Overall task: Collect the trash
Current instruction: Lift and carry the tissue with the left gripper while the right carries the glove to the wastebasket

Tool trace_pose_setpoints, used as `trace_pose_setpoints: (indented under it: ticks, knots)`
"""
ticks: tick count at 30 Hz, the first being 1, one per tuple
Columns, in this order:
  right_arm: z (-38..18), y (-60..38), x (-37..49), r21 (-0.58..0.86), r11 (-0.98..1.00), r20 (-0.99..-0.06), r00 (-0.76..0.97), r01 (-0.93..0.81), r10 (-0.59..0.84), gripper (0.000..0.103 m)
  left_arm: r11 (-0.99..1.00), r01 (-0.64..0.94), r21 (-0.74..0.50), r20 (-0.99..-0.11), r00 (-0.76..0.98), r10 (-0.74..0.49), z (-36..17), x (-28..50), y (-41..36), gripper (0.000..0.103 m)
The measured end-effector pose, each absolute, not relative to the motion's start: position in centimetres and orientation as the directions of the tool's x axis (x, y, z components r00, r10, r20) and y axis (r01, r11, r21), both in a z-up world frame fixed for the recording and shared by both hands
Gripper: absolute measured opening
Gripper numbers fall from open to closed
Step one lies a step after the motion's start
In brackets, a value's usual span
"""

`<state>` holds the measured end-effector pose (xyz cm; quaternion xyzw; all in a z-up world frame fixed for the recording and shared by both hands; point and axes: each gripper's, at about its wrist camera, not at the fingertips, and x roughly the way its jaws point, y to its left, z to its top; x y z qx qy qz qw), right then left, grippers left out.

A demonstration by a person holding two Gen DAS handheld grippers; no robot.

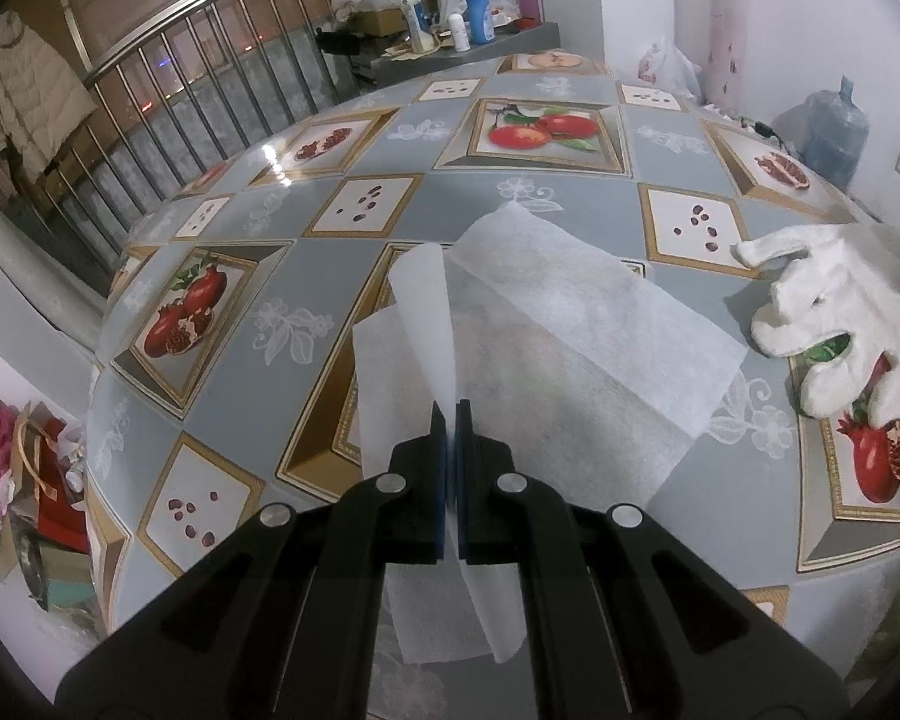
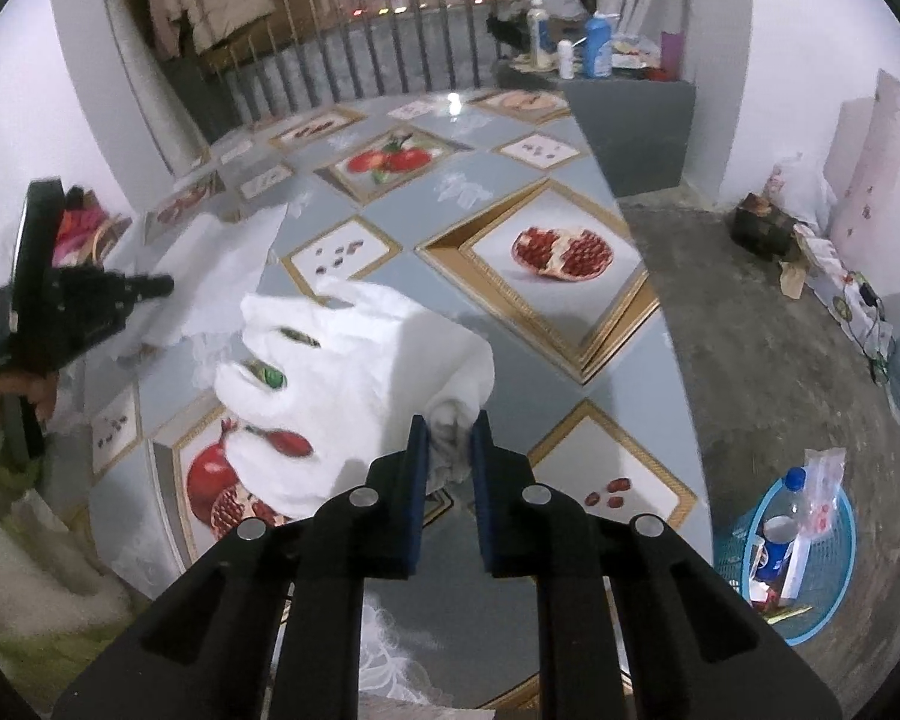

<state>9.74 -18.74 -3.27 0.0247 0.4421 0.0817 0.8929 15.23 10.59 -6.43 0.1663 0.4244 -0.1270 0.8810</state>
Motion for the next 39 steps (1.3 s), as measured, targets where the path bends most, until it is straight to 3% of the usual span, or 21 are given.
trace_pose_setpoints:
  ticks: [11, 21, 31, 39]
  knots:
    - [1.0, -21.3, 8.6, 0.148, 0.989, -0.688, 0.716, -0.022, 0.119, 0.014, 0.909, 0.394, 0.136, -0.745, 0.645, -0.168, -2.6, 14.1, 9.9, 0.001]
    - [5.2, -28.0, 5.2, 0.159, 0.968, -0.582, 0.810, 0.196, -0.068, 0.014, 0.813, 0.582, 0.001, -0.652, 0.617, -0.441, 4.1, 14.6, 3.3, 0.001]
    - [5.8, -39.2, -1.2, 0.169, 0.841, -0.556, 0.754, 0.515, -0.350, 0.014, 0.515, 0.849, -0.121, -0.607, 0.347, -0.715, 7.7, 15.2, -14.2, 0.001]
    - [0.3, -48.4, -4.6, 0.197, 0.682, -0.653, 0.613, 0.705, -0.445, 0.014, 0.284, 0.920, -0.269, -0.675, 0.030, -0.737, 3.4, 14.8, -30.1, 0.001]
